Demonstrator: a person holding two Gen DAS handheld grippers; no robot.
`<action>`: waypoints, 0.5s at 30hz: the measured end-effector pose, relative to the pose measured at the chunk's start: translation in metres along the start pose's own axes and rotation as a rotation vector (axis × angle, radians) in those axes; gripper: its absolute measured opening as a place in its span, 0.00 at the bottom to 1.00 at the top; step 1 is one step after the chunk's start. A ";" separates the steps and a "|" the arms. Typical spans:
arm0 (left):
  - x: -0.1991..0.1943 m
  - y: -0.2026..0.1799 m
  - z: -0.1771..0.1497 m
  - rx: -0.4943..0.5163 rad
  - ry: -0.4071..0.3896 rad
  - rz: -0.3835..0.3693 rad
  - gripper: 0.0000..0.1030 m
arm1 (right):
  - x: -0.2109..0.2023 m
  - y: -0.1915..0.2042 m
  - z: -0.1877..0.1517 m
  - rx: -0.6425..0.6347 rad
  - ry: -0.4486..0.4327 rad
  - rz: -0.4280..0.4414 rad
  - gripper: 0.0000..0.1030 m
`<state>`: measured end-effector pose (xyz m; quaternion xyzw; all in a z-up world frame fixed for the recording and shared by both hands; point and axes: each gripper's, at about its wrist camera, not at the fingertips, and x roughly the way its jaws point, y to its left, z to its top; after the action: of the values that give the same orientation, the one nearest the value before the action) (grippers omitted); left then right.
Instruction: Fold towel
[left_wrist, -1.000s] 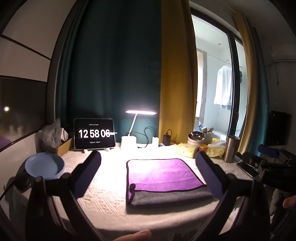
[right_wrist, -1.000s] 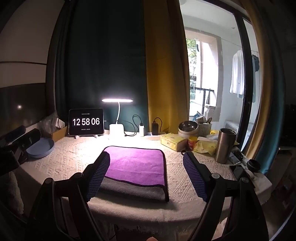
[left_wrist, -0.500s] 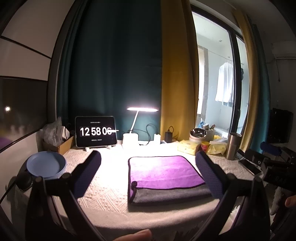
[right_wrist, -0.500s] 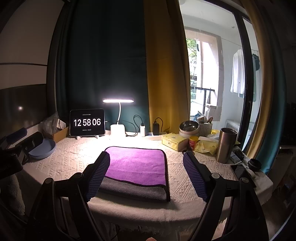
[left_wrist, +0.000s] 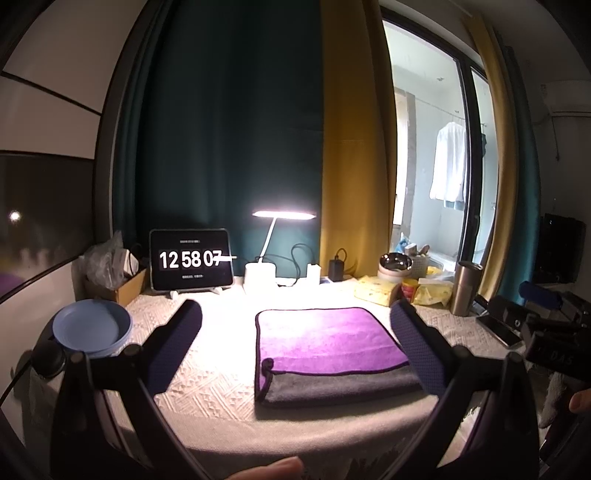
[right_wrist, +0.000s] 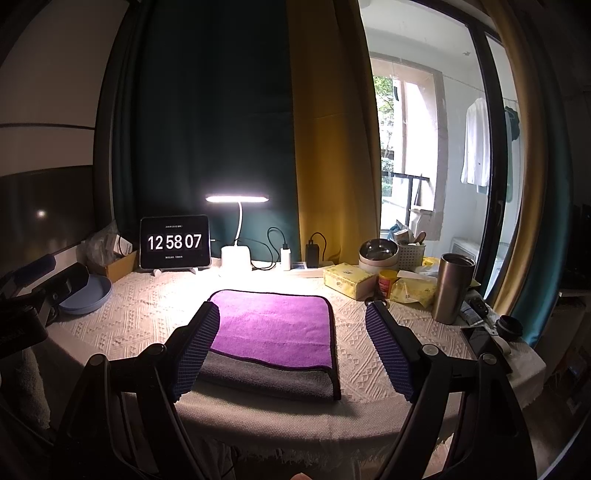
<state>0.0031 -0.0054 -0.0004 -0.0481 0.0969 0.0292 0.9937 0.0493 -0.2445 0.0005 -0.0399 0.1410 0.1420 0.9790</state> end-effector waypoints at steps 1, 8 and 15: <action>0.000 0.000 0.000 0.000 -0.001 0.000 1.00 | 0.000 0.000 0.000 -0.001 0.000 0.000 0.82; 0.000 0.000 0.000 -0.006 0.001 0.004 1.00 | 0.000 0.000 0.000 -0.001 0.001 0.000 0.82; 0.000 0.001 -0.001 -0.006 0.003 0.000 1.00 | 0.000 0.001 0.000 -0.001 0.001 0.000 0.82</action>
<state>0.0028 -0.0043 -0.0011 -0.0511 0.0984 0.0294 0.9934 0.0495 -0.2437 0.0003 -0.0407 0.1416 0.1420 0.9788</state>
